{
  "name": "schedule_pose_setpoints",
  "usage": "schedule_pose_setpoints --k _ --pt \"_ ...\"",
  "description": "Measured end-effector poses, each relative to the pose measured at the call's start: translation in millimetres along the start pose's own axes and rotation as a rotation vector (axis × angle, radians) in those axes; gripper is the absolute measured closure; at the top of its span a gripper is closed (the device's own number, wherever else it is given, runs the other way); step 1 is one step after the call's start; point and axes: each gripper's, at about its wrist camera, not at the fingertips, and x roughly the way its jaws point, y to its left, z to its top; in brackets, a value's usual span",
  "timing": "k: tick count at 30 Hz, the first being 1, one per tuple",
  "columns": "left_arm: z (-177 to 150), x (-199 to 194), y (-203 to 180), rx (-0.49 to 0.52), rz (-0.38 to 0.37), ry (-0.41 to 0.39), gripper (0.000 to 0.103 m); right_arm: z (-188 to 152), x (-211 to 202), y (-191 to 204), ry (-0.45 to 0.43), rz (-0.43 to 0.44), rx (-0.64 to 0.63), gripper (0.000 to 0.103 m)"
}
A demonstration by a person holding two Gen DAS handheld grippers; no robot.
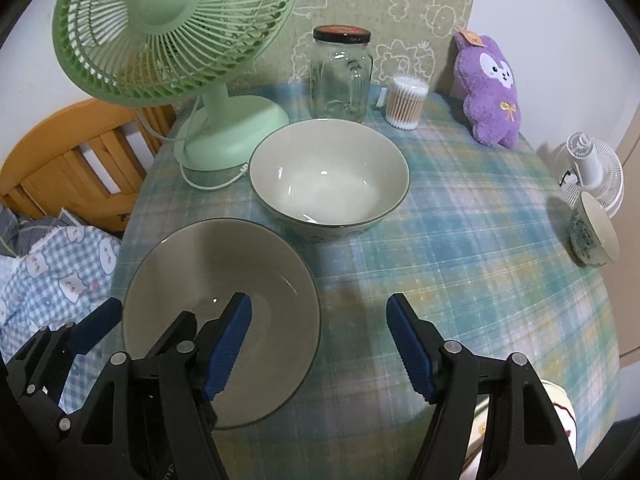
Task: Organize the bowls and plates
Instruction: 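Grasp the rim of the large white bowl with the left tool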
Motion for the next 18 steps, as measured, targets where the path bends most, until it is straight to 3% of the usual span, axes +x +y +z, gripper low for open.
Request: schedule_pose_setpoints --k 2,7,12,18 --pt "0 5 1 -0.007 0.008 0.013 0.050 0 6 0 0.016 0.005 0.007 0.038" --pt "0 17 3 -0.013 -0.004 0.052 0.059 0 18 1 0.045 0.012 0.010 0.053" --pt "0 25 2 -0.007 -0.004 0.068 0.067 0 27 2 0.062 0.018 0.004 0.076" --pt "0 29 0 0.017 -0.039 0.075 0.086 0 33 7 0.070 0.015 -0.007 0.082"
